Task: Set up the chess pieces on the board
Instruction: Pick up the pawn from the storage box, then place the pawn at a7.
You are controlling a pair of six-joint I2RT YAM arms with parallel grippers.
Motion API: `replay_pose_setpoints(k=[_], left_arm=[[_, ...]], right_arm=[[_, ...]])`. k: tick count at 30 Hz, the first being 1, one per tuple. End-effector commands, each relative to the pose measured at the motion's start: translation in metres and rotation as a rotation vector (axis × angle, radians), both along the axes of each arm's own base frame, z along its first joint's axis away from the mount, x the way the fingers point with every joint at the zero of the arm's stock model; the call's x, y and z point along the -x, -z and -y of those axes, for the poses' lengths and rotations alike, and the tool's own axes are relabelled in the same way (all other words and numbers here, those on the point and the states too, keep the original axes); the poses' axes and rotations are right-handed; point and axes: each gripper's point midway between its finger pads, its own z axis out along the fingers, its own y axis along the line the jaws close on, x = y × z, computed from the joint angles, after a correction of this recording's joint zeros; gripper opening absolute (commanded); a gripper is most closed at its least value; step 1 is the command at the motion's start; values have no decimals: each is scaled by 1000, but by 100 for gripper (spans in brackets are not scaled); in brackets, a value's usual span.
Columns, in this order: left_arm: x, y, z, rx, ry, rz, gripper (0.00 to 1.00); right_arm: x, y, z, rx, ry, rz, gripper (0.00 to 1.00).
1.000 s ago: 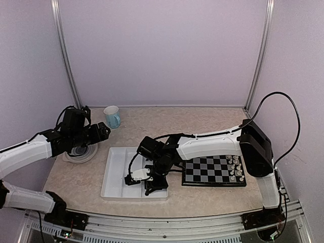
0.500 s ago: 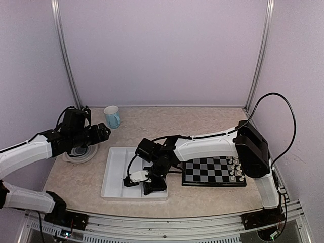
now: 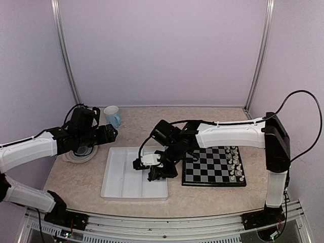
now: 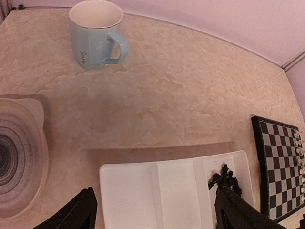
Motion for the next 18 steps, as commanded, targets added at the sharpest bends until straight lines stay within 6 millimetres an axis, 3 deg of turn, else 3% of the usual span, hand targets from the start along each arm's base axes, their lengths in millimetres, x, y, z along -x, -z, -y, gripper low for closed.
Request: replay_pose_setpoints(k=[1,5,9,13,18], left_arm=[[-7,-32,40,-54,95,105,85],[-1,-35,82,-103,185,127,85],[3,-28,115,-102,255,116,85],[7,-18,140,-43,309,95,85],[9,-12,155,1,336,87,84]], right_arm=[[-49,-45,38,-87,132,86,0],[-67,-49,82,-93,222,108,0],[-69,-38,127,-67,290,123,0],[-56,-25,158,-41,298,124,0],[-35,-12,175,-30,264,117,0]])
